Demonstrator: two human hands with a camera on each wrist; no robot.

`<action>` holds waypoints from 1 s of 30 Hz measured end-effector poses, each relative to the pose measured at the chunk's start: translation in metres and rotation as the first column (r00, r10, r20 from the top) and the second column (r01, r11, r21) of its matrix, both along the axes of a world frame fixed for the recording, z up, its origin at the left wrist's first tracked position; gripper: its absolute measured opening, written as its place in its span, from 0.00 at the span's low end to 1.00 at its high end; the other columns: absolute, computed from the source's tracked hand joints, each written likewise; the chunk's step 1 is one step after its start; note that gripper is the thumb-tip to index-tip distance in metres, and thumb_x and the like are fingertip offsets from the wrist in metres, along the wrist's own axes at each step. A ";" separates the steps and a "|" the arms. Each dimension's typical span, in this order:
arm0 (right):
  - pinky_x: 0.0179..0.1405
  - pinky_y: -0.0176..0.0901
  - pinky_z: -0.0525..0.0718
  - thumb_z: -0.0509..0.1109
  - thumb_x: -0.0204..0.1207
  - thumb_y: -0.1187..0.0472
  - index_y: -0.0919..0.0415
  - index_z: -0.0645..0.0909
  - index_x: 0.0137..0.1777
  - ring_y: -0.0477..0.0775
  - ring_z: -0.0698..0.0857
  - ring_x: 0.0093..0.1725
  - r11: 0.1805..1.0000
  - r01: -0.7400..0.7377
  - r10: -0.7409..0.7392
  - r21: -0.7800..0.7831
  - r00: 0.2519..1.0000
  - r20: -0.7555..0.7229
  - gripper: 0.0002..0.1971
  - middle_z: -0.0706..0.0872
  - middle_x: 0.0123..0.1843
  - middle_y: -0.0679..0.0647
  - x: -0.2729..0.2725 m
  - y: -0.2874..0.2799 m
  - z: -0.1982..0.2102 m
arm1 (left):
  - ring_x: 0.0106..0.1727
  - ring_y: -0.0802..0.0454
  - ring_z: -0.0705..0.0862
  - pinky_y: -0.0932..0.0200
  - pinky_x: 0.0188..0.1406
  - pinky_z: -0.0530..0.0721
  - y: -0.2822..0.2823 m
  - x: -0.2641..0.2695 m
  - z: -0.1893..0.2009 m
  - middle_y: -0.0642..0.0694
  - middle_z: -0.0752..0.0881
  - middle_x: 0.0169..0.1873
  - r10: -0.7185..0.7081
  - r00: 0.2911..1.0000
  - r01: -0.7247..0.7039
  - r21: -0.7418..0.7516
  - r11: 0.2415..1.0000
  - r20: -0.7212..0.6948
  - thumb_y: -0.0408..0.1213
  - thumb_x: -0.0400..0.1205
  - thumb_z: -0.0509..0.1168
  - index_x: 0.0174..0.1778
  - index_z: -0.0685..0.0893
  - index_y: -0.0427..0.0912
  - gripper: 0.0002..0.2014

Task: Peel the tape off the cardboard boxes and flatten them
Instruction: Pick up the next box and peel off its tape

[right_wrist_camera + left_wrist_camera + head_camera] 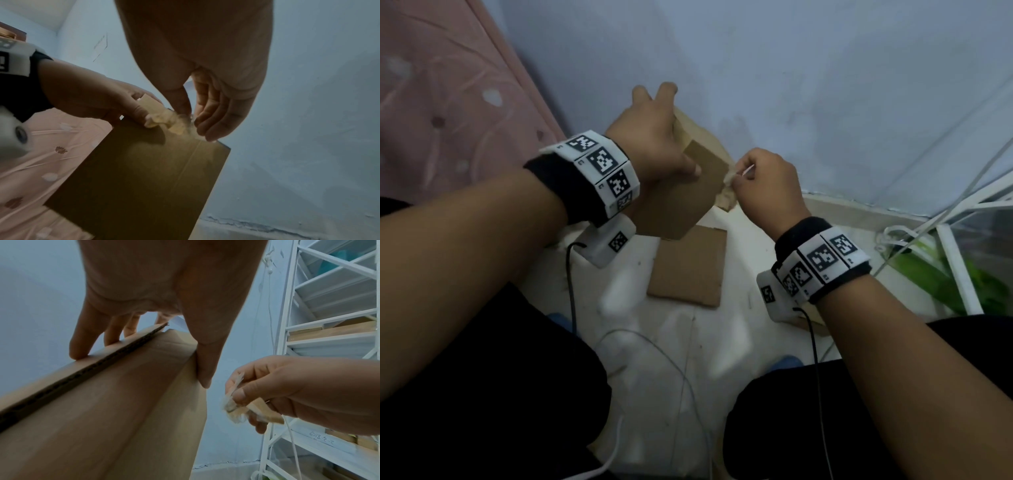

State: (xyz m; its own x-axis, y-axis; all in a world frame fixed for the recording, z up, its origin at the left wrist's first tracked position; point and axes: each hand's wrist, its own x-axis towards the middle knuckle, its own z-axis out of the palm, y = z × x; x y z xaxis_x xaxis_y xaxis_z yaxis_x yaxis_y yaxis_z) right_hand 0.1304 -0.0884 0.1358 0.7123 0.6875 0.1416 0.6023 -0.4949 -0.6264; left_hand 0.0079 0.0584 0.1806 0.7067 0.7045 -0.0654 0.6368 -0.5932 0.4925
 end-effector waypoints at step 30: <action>0.60 0.51 0.85 0.67 0.87 0.47 0.52 0.85 0.67 0.55 0.90 0.55 0.890 0.352 0.148 0.291 0.380 -0.913 0.15 0.92 0.58 0.55 0.023 -0.010 -0.001 | 0.65 0.45 0.74 0.58 0.54 0.78 0.006 0.003 0.001 0.48 0.65 0.69 -0.153 0.972 0.191 -0.227 0.955 0.177 0.40 0.68 0.84 0.85 0.59 0.57 0.53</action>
State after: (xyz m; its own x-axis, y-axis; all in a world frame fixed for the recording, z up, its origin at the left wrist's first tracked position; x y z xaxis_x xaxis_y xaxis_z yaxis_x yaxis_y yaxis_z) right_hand 0.1533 -0.0980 0.1344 0.6338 0.6560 -0.4099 -0.4810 -0.0809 -0.8730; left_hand 0.0112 0.0641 0.1812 0.8308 0.5479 -0.0977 0.4396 -0.5383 0.7190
